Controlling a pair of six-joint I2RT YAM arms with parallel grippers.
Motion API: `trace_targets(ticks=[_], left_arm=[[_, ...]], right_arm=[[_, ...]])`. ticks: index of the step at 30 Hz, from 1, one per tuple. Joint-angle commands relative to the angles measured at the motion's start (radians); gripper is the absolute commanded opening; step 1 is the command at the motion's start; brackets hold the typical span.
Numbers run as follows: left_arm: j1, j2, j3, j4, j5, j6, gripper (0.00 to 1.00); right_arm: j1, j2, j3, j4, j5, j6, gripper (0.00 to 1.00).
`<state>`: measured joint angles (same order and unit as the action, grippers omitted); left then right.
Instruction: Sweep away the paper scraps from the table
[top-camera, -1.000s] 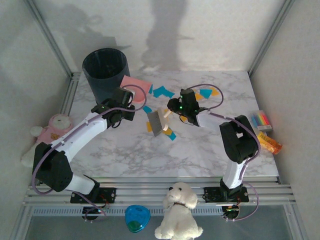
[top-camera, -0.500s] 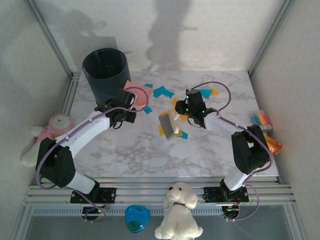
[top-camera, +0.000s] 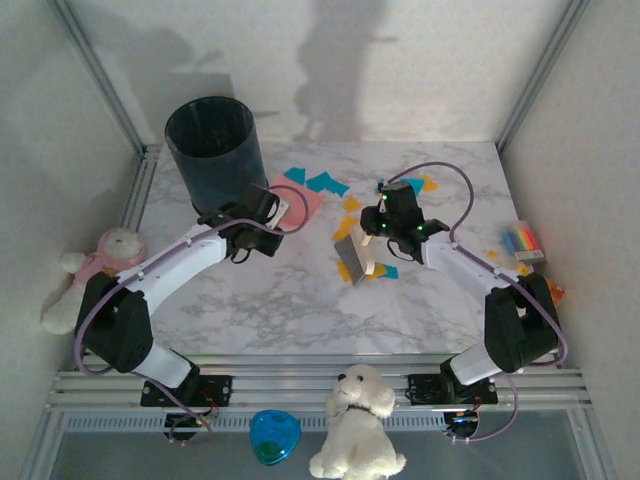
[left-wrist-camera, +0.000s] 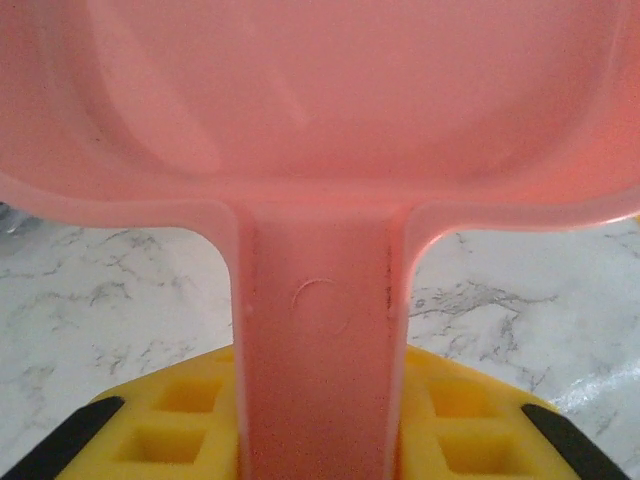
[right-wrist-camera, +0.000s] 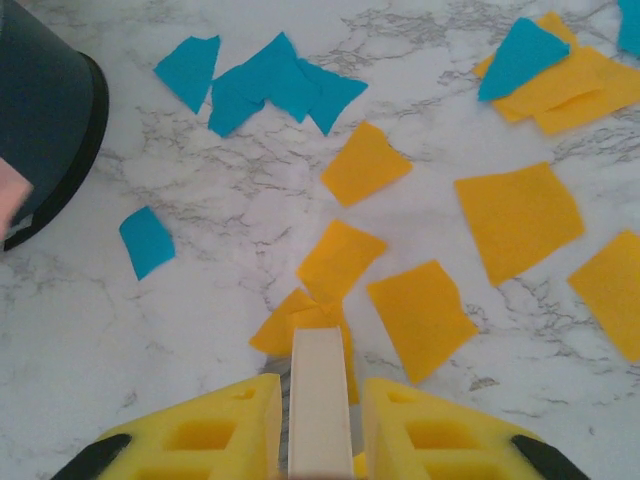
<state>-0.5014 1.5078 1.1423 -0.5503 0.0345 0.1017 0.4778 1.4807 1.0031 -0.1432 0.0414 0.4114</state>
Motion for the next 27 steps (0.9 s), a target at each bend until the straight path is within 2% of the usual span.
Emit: trace_targets(ticks=[1,6,14,27], left_arm=[[-0.011,-0.031,-0.025,-0.005,0.015,0.062,0.0],[-0.015,-0.033,-0.032,-0.041,0.129,0.141,0.0],[-0.047,-0.036,-0.039,-0.099,0.173,0.238,0.0],[-0.129,-0.02,-0.096,-0.169,0.235,0.341,0.0]], right_arm=[[-0.007,-0.06,-0.024,-0.032,-0.012,-0.041,0.0],[-0.007,-0.113,-0.027,-0.047,-0.013,-0.043,0.0],[-0.007,-0.235,-0.079,-0.054,0.072,-0.077,0.0],[-0.009,-0.379,-0.132,-0.16,0.293,-0.125,0.0]])
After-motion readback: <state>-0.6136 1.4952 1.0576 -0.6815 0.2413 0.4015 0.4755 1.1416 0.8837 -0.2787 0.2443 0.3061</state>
